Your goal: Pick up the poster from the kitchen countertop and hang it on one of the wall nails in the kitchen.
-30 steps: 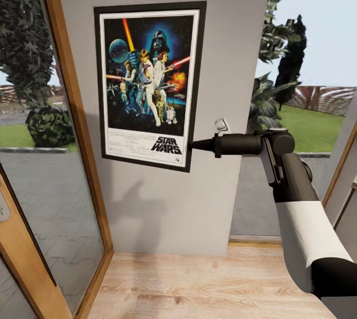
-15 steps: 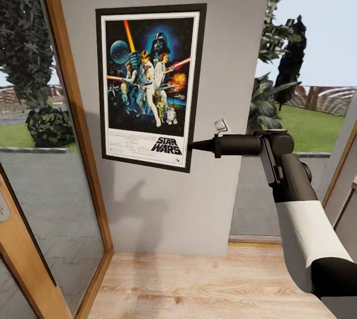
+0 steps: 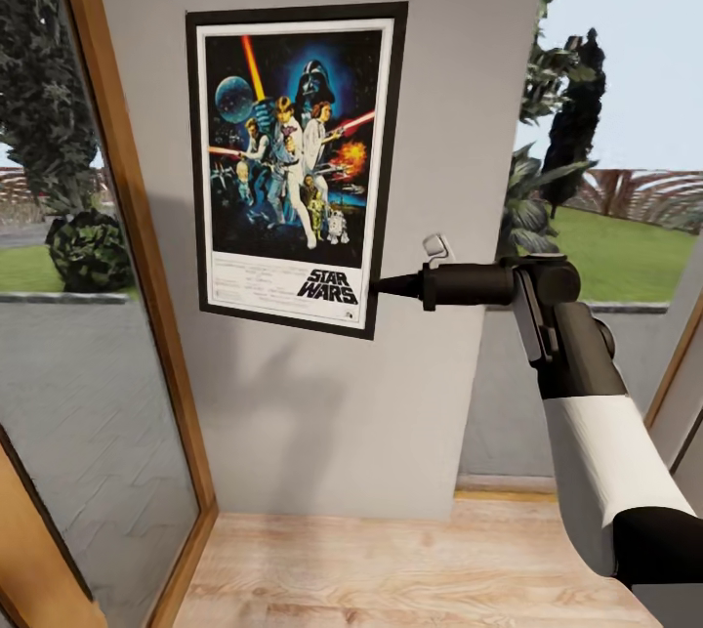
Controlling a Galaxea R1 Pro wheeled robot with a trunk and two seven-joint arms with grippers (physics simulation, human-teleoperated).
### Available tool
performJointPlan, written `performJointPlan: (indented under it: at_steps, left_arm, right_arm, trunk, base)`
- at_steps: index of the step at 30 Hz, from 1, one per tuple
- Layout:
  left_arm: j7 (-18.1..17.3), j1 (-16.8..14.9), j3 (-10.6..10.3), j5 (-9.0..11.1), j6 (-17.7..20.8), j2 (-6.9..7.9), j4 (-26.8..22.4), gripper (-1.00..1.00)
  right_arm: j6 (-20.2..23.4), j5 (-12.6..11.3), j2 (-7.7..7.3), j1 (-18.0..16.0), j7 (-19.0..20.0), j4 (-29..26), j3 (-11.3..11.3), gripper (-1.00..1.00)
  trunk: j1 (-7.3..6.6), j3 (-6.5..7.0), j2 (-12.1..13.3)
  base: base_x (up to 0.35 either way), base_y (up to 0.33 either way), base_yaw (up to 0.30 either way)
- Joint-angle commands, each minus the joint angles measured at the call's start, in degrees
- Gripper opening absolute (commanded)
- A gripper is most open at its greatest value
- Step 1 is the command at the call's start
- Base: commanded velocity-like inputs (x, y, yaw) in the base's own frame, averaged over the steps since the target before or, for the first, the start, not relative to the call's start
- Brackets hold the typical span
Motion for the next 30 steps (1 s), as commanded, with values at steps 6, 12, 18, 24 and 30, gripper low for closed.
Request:
performJointPlan:
  at_steps: [6, 12, 18, 24, 30]
  left_arm:
    - [-0.39, 0.02, 0.25, 0.0, -0.02, -0.04, -0.05, 1.0]
    - [-0.39, 0.02, 0.25, 0.0, -0.02, -0.02, -0.1, 1.0]
    - [-0.39, 0.02, 0.25, 0.0, -0.02, -0.01, -0.13, 1.0]
    - [-0.39, 0.02, 0.25, 0.0, -0.02, -0.02, -0.13, 1.0]
    - [-0.39, 0.02, 0.25, 0.0, -0.02, -0.01, -0.14, 1.0]
  right_arm:
    - [0.7, -0.1, -0.1, -0.12, 0.2, -0.2, 0.05, -1.0]
    - [0.89, -0.14, -0.01, -2.39, 1.94, -0.3, 0.12, -1.0]
    - [1.02, -0.15, -0.01, -3.82, 2.49, -0.31, 0.13, -1.0]
    - [1.04, -0.15, 0.05, -4.1, 2.56, -0.31, 0.2, -1.0]
    - [1.05, -0.15, 0.05, -4.15, 2.58, -0.31, 0.22, -1.0]
  trunk:
    - [0.05, 0.0, -0.02]
    - [0.05, 0.0, -0.02]
    - [0.05, 0.0, -0.02]
    - [0.05, 0.0, -0.02]
    - [0.05, 0.0, -0.02]
  base:
    - [0.332, 0.0, 0.0]
    - [0.121, 0.0, 0.0]
    - [0.013, 0.0, 0.0]
    - [0.002, 0.0, 0.0]
    - [0.055, 0.0, 0.0]
